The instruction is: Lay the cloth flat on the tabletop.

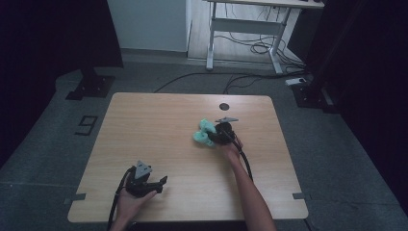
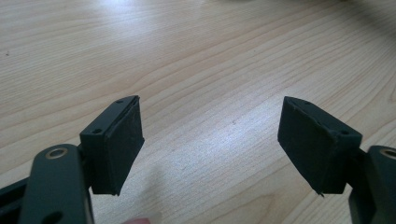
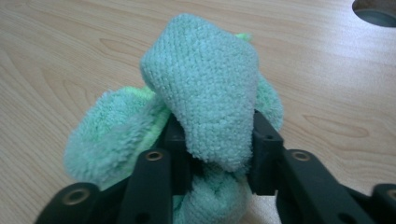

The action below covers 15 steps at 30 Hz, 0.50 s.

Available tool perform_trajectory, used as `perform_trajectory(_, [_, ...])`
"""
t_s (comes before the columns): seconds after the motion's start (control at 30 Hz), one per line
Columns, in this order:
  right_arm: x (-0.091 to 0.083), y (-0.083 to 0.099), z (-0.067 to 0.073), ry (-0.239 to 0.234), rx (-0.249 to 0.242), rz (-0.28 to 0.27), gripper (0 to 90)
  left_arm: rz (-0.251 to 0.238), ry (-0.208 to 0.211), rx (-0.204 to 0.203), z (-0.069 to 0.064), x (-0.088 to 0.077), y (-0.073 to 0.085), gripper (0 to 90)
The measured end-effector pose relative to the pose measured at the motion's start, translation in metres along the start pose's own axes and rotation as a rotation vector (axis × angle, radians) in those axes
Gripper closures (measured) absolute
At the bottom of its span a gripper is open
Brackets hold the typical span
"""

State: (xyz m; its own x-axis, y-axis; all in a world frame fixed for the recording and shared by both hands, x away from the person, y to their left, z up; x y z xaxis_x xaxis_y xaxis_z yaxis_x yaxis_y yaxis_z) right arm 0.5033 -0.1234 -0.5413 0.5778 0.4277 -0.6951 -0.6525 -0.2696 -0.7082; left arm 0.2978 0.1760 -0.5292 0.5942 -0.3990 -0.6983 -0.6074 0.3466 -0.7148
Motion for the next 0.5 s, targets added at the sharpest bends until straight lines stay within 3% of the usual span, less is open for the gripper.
perform_trajectory(0.23, [-0.01,0.003,-0.003,-0.038,0.008,-0.005,74.1,-0.001,-0.002,-0.004,0.001,-0.001,0.0,22.5])
perform_trajectory(0.5, [-0.028,-0.001,-0.001,-0.1,0.017,-0.061,74.8,0.003,-0.006,-0.004,0.0,0.001,0.0,22.5])
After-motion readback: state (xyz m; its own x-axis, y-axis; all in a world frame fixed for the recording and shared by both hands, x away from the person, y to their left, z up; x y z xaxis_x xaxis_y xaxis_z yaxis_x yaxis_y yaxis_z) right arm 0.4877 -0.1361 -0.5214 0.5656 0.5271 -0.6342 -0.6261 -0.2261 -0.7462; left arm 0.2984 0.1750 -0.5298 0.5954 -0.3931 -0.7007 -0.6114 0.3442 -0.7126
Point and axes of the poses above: each handheld gripper's, and its own axes: x roughly forward along the jaws, y roughly out of its underside, z roughly to its left, the point moved 1 cm from there along x, roughly forward along the jaws, and after that the axes turned 5 degrees about z, right-handed, at the moved point
